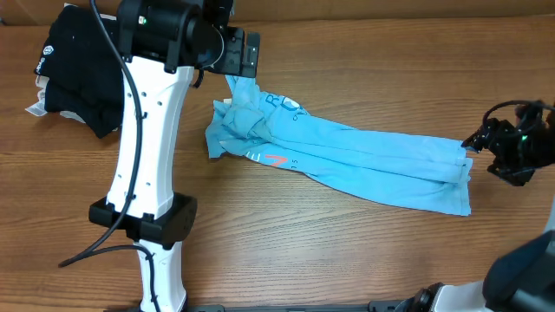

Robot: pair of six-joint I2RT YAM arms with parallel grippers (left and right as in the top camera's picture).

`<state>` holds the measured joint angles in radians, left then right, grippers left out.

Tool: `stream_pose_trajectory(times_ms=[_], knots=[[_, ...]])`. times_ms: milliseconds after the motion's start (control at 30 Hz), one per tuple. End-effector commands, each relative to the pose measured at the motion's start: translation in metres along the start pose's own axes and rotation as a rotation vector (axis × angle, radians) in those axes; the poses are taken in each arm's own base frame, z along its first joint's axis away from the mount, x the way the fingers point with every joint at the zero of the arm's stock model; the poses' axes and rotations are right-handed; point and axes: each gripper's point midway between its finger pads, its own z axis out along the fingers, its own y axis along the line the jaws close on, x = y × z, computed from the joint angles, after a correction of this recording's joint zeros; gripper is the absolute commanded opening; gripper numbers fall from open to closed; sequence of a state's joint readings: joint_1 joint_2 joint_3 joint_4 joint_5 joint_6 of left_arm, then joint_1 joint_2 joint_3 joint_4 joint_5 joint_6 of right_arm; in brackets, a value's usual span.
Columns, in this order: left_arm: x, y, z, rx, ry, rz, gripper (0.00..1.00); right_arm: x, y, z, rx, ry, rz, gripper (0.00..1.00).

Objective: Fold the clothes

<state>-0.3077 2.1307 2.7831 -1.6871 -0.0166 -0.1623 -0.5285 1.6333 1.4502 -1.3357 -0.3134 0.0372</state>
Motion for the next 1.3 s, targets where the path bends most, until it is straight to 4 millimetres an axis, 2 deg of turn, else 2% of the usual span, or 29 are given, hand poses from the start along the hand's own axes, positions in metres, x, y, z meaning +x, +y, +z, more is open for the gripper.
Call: stream_pose_trajectory(times_ms=[0,100,200,267,333,600,733,1000,1133,1167,1200,1267], knots=[[0.001,-0.009,-0.028,0.048,-0.051,0.013,1.00,0.009,-0.012,0.010,0.038,0.012,0.000,0.80],[0.000,-0.007,-0.023,0.035,-0.041,0.016,1.00,0.012,-0.020,0.030,0.042,0.015,0.007,0.82],[-0.002,-0.005,-0.011,0.016,-0.028,0.015,1.00,0.013,-0.038,0.050,0.103,-0.002,0.081,0.84],[-0.004,-0.011,-0.001,0.037,-0.018,0.019,1.00,0.012,-0.057,0.061,0.183,-0.038,0.177,0.84],[-0.006,-0.016,0.011,0.041,-0.009,0.028,1.00,0.011,-0.065,0.070,0.205,-0.059,0.203,0.87],[-0.006,-0.023,0.055,0.031,0.049,0.051,1.00,0.005,-0.071,0.091,0.192,-0.121,0.183,0.89],[-0.002,-0.022,0.070,0.025,0.084,0.052,1.00,0.013,-0.074,0.103,0.185,-0.115,0.181,0.86],[-0.002,-0.023,0.074,0.025,0.088,0.059,1.00,0.035,-0.069,0.139,0.127,-0.103,0.148,0.86],[0.000,-0.022,0.074,0.022,0.096,0.068,1.00,0.045,-0.067,0.150,0.118,-0.097,0.127,0.80],[0.000,-0.021,0.074,0.020,0.097,0.068,1.00,0.046,-0.066,0.151,0.116,-0.095,0.123,0.75],[0.000,-0.021,0.074,0.020,0.097,0.067,1.00,0.046,-0.065,0.151,0.114,-0.095,0.121,0.69],[0.000,-0.021,0.074,0.020,0.097,0.067,1.00,0.042,-0.063,0.151,0.103,-0.108,0.118,0.45]])
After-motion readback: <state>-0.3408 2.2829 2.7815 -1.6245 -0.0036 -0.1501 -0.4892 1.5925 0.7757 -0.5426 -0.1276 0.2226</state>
